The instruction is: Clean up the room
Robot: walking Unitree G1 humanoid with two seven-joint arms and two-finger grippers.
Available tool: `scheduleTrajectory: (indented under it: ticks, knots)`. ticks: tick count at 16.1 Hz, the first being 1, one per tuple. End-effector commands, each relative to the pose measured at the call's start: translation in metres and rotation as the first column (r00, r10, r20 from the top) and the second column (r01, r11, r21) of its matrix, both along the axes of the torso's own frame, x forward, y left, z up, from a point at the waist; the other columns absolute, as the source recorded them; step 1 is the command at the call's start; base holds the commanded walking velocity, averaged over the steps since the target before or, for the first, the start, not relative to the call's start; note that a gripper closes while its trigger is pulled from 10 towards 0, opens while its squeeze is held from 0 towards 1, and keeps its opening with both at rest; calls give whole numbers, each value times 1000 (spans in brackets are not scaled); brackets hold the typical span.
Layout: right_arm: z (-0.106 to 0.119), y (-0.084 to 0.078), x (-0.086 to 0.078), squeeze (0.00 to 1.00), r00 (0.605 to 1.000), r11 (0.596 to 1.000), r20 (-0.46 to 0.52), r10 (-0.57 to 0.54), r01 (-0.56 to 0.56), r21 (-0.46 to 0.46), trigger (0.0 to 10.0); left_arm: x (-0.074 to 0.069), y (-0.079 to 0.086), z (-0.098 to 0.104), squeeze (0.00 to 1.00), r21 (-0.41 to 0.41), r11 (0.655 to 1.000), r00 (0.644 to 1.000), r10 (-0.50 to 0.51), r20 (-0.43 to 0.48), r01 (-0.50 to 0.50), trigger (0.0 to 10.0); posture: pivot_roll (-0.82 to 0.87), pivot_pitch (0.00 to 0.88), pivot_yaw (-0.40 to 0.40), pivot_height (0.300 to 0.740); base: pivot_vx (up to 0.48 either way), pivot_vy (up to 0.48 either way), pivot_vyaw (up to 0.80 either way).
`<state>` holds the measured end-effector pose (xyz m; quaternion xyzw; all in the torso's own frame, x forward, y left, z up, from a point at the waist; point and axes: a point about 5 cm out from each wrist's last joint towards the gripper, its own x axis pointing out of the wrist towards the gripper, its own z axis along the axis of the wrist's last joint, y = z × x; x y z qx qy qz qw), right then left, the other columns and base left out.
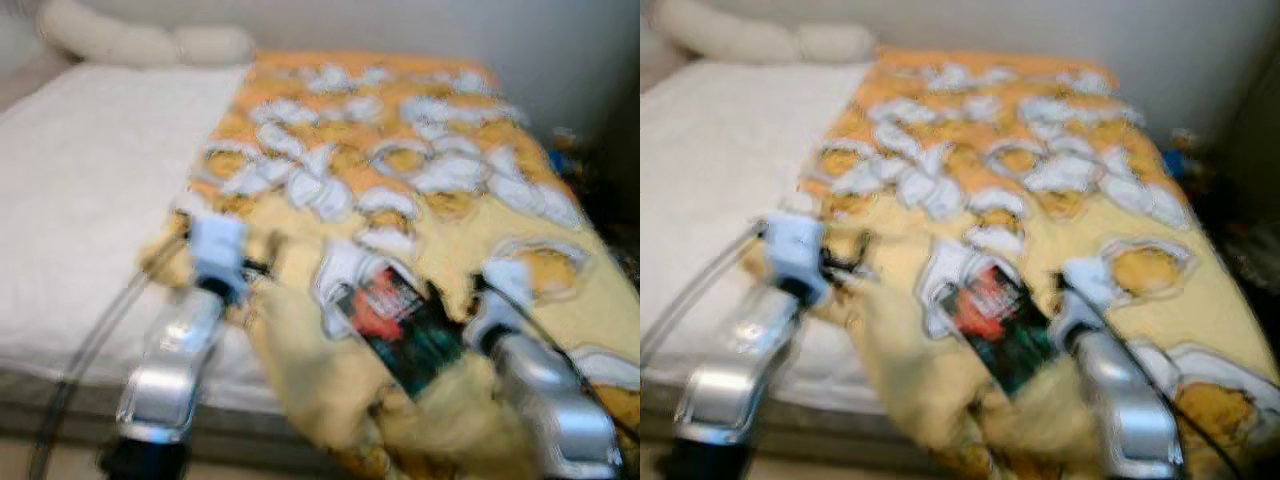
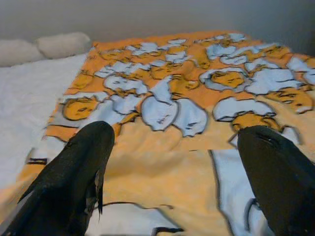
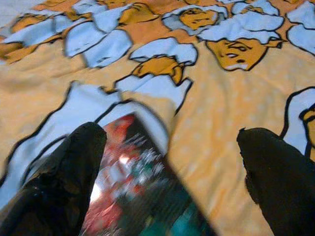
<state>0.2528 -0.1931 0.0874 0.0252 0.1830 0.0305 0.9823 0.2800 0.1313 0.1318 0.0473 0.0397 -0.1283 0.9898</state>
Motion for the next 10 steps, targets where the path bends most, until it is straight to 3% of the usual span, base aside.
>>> scheduleTrajectory:
  ticks: [1,5,7,10]
  knots:
    - [0,-2,3,0,1000,1000,-22,-19,19,3,10000,0,9,5,808,8,1000,1000,18,4,-18,10000,-10,0,-6,740,0,0,0]
    - [-7,-13,2,0,993,996,-97,-68,62,-62,10000,2,8,5,812,17,1000,1000,-16,-18,16,10000,-18,0,9,740,0,0,0]
    - [-15,-24,-2,0,976,988,-172,-136,122,-92,10000,-1,7,4,804,33,995,995,-88,-49,90,10000,-19,0,29,740,0,0,0]
    - [-18,-32,-4,0,968,986,-193,-160,150,-66,10000,0,10,5,808,21,995,994,-91,-56,93,10000,-17,0,41,740,0,0,0]
